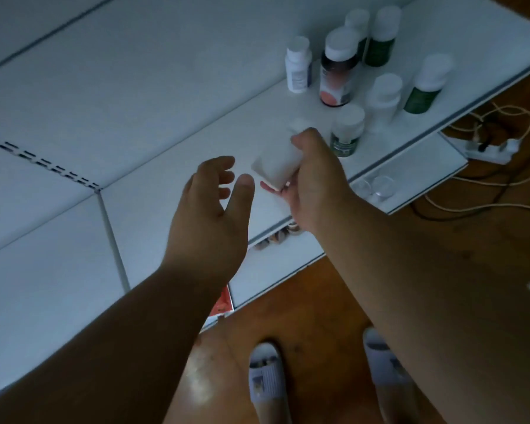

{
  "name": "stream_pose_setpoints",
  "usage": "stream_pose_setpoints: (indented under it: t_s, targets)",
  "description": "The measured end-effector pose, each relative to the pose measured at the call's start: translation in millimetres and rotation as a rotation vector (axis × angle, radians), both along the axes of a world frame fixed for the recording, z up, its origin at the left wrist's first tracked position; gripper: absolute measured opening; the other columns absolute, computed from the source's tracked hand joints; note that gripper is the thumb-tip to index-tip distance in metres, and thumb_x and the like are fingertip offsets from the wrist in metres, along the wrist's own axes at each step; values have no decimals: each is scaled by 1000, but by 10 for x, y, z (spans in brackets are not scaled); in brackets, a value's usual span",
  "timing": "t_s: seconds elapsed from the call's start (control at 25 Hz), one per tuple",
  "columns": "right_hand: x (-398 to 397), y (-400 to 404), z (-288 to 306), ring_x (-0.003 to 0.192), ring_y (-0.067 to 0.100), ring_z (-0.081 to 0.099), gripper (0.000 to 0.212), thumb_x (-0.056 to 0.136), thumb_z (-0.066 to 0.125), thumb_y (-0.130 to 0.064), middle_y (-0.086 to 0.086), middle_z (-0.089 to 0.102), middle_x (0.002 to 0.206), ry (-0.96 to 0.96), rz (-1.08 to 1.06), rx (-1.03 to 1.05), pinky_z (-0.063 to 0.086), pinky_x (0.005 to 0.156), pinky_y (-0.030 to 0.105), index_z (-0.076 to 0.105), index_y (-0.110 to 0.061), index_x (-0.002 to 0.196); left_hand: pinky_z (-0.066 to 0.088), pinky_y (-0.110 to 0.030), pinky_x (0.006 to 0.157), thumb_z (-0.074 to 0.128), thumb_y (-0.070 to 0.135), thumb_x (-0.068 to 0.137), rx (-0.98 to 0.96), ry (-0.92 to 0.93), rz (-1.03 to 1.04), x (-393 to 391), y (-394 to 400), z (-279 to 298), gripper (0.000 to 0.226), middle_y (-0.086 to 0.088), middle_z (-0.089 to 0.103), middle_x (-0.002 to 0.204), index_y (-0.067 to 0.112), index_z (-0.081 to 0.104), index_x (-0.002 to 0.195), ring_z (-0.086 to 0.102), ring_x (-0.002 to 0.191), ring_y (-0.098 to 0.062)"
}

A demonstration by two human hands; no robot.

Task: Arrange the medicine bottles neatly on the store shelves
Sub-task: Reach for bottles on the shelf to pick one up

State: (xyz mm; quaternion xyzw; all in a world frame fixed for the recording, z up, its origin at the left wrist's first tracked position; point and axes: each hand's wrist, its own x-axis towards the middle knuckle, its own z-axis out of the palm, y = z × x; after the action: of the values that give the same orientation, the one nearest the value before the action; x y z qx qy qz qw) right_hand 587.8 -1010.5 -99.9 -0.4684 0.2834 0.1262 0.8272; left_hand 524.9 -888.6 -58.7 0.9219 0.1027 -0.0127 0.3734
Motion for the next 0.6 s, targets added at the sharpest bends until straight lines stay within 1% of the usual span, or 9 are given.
stream_pose_setpoints:
  t_s: [0.04, 0.08, 0.16, 0.24, 0.32, 0.36, 0.44, 0.48, 0.6]
  targets:
    - [-211, -106, 200, 102, 31, 62, 18, 95, 55, -33, 14, 59, 114, 51, 33, 118, 55, 90, 49, 54, -20, 108, 32, 7, 67, 43, 44, 98, -31, 15, 6, -134, -91, 158, 39, 15, 54, 123, 30, 48, 134, 51, 93, 10]
    - [-405, -220, 449, 104, 32, 62, 24, 94, 58, -41, 14, 59, 116, 81, 71, 147, 56, 88, 49, 56, -22, 108, 32, 8, 67, 42, 44, 98, -64, 25, 8, -265, -187, 333, 39, 15, 54, 121, 30, 49, 133, 50, 92, 17]
    - [-727, -472, 1105, 98, 27, 66, 42, 81, 66, -56, 10, 59, 114, 103, 176, -1, 59, 83, 47, 57, -27, 109, 38, 3, 70, 40, 50, 96, -157, 55, 20, -571, -370, 863, 43, 15, 55, 123, 30, 49, 132, 48, 97, 23]
    - [-1004, -708, 1799, 92, 22, 69, 51, 66, 70, -56, 6, 63, 108, 67, 277, -113, 59, 86, 48, 59, -27, 106, 43, -6, 76, 34, 63, 90, -200, 101, 14, -908, -509, 1482, 56, 17, 52, 129, 33, 47, 136, 46, 105, 20]
    - [-1201, -997, 2390, 99, 23, 67, 49, 71, 73, -51, 8, 68, 107, 10, 321, -28, 54, 95, 49, 62, -21, 108, 38, -9, 78, 33, 69, 89, -219, 121, -16, -1191, -643, 2087, 59, 20, 47, 134, 38, 44, 139, 42, 106, 25]
    - [-1244, -1101, 2673, 98, 25, 66, 45, 77, 71, -47, 11, 69, 104, -8, 325, 60, 53, 95, 47, 63, -16, 110, 35, -8, 77, 34, 70, 85, -225, 117, -20, -1281, -688, 2375, 62, 21, 46, 136, 40, 43, 139, 41, 106, 27]
    - [-1285, -1216, 3167, 84, 27, 65, 45, 80, 60, -42, 17, 70, 95, -21, 335, 205, 51, 82, 42, 64, -9, 110, 34, -8, 80, 29, 77, 78, -215, 82, -52, -1377, -740, 2812, 70, 21, 44, 139, 44, 41, 139, 43, 108, 22]
    - [-1273, -1242, 3431, 76, 26, 64, 48, 80, 56, -45, 16, 69, 90, -41, 378, 219, 50, 73, 39, 63, -8, 110, 38, -12, 84, 25, 78, 76, -199, 33, -71, -1380, -756, 3025, 74, 19, 44, 140, 44, 39, 140, 45, 111, 16]
    - [-1185, -1121, 4014, 67, 20, 63, 71, 69, 66, -60, 9, 63, 81, -180, 495, 174, 52, 59, 33, 61, -8, 117, 46, -31, 98, 20, 81, 76, -112, -93, -102, -1326, -681, 3489, 80, 15, 41, 145, 42, 33, 144, 44, 122, 3]
